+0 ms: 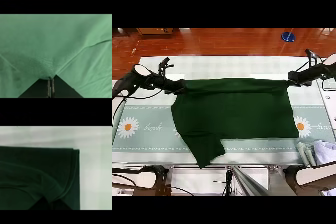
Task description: Fold the shirts.
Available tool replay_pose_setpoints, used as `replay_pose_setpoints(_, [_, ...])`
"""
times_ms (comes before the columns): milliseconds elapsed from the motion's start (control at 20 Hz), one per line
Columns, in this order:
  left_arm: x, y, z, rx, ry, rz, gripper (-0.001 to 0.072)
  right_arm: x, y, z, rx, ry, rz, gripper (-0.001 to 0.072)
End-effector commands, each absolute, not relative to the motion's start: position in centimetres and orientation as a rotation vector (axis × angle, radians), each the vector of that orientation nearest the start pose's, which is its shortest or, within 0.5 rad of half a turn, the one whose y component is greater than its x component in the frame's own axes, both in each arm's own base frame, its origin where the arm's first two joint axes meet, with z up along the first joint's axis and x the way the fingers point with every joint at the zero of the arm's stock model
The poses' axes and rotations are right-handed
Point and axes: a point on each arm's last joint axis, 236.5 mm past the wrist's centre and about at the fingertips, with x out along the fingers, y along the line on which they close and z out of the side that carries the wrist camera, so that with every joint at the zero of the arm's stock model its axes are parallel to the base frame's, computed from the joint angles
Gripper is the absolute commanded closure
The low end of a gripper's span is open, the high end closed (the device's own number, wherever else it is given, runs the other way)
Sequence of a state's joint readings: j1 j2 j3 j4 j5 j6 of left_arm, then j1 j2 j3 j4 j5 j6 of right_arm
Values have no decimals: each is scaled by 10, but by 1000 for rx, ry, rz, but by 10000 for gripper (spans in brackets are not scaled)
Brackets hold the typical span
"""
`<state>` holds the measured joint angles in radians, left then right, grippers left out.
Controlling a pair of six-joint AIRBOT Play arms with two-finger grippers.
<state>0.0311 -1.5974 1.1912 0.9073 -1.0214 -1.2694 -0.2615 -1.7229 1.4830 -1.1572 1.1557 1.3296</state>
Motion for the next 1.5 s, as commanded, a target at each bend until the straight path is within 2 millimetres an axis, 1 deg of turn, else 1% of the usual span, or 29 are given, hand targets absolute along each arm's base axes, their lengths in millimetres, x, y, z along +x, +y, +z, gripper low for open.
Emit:
replay_pose_setpoints(0, [412, -92, -79, -394, 1389, -328, 691, 463, -39, -65, 365, 1345, 129, 685])
replay_pose_setpoints(100, [408, -84, -82, -369, 1408, -319, 692, 461, -47, -67, 334, 1352, 106, 685])
replay_pose_setpoints(200, [409, -79, -83, -365, 1407, -308, 691, 456, -60, -71, 302, 1375, 54, 685])
replay_pose_setpoints(300, [409, -76, -84, -372, 1409, -302, 690, 455, -63, -72, 291, 1379, 44, 685])
replay_pose_setpoints(450, [408, -79, -87, -373, 1416, -307, 689, 457, -56, -73, 318, 1376, 59, 684])
replay_pose_setpoints(600, [408, -85, -89, -391, 1421, -317, 686, 452, -51, -82, 345, 1411, 71, 683])
replay_pose_setpoints(650, [409, -87, -88, -404, 1416, -320, 675, 450, -48, -85, 364, 1427, 74, 673])
replay_pose_setpoints(700, [411, -89, -87, -416, 1408, -322, 645, 448, -43, -87, 388, 1439, 88, 597])
replay_pose_setpoints(750, [413, -91, -85, -431, 1398, -324, 645, 447, -36, -87, 417, 1446, 105, 559])
replay_pose_setpoints(800, [416, -93, -83, -447, 1387, -326, 644, 448, -31, -87, 443, 1444, 119, 559])
replay_pose_setpoints(850, [417, -95, -82, -458, 1382, -327, 598, 450, -28, -85, 458, 1439, 126, 559])
replay_pose_setpoints(950, [417, -93, -81, -460, 1382, -325, 336, 448, -28, -84, 456, 1445, 127, 551])
replay_pose_setpoints(1000, [416, -90, -78, -462, 1391, -329, 256, 446, -32, -81, 452, 1442, 122, 528])
replay_pose_setpoints(1050, [414, -82, -72, -456, 1405, -332, 234, 446, -41, -73, 433, 1426, 103, 384])
replay_pose_setpoints(1100, [412, -69, -64, -431, 1420, -335, 234, 446, -53, -62, 400, 1400, 83, 321])
replay_pose_setpoints(1150, [410, -50, -53, -402, 1436, -318, 233, 444, -72, -48, 351, 1371, 45, 272])
replay_pose_setpoints(1200, [406, -30, -41, -390, 1449, -299, 229, 437, -95, -34, 300, 1354, -5, 263])
replay_pose_setpoints(1250, [398, -12, -27, -408, 1459, -284, 229, 421, -118, -23, 249, 1376, -60, 245])
replay_pose_setpoints(1300, [389, 3, -16, -426, 1462, -277, 229, 389, -141, -15, 193, 1464, -115, 179])
replay_pose_setpoints(1350, [373, 19, -4, -439, 1474, -282, 229, 352, -159, -9, 140, 1581, -131, 169])
replay_pose_setpoints(1400, [358, 30, 3, -469, 1488, -277, 228, 330, -165, -4, 214, 1618, -152, 169])
replay_pose_setpoints(1450, [343, 35, 7, -522, 1495, -269, 226, 323, -159, 1, 341, 1583, -124, 169])
